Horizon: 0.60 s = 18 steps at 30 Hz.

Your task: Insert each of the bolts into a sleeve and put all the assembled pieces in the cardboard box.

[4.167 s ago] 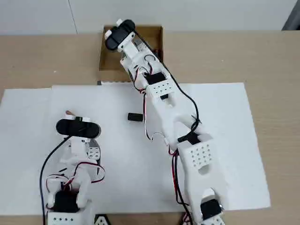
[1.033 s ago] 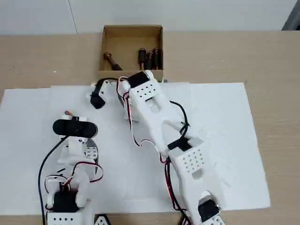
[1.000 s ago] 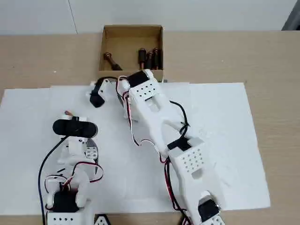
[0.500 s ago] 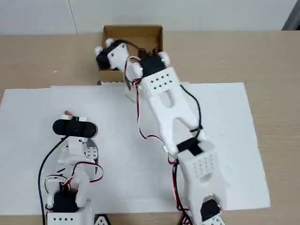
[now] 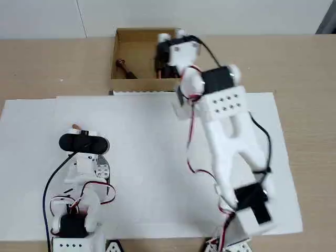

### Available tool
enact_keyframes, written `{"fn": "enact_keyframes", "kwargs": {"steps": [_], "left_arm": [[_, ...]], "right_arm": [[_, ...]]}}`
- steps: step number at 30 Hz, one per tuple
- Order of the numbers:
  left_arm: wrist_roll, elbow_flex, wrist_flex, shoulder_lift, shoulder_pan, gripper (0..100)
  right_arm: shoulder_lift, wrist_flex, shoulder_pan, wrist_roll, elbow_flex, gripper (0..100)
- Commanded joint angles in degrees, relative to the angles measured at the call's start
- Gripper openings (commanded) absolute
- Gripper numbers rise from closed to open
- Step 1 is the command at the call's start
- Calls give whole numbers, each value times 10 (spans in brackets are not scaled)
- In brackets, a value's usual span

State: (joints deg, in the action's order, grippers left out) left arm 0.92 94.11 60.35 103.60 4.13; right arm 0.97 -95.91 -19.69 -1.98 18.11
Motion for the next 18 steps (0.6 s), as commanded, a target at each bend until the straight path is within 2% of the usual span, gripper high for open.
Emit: {"fn": "enact_keyframes", "kwargs": {"steps": [1,5,9,18], "left_arm": [[3,-34,-6,4,6,6],[6,-104,26,3,6,6],[42,-163,52,-47,9,6],[41,-403,69,-350,61,7]], "right_arm": [[-108,0,35,18,-96,4],[-186,7,71,19,-209,6],[-258,35,110,19,-308,6],[-387,67,182,16,-435,4]]}}
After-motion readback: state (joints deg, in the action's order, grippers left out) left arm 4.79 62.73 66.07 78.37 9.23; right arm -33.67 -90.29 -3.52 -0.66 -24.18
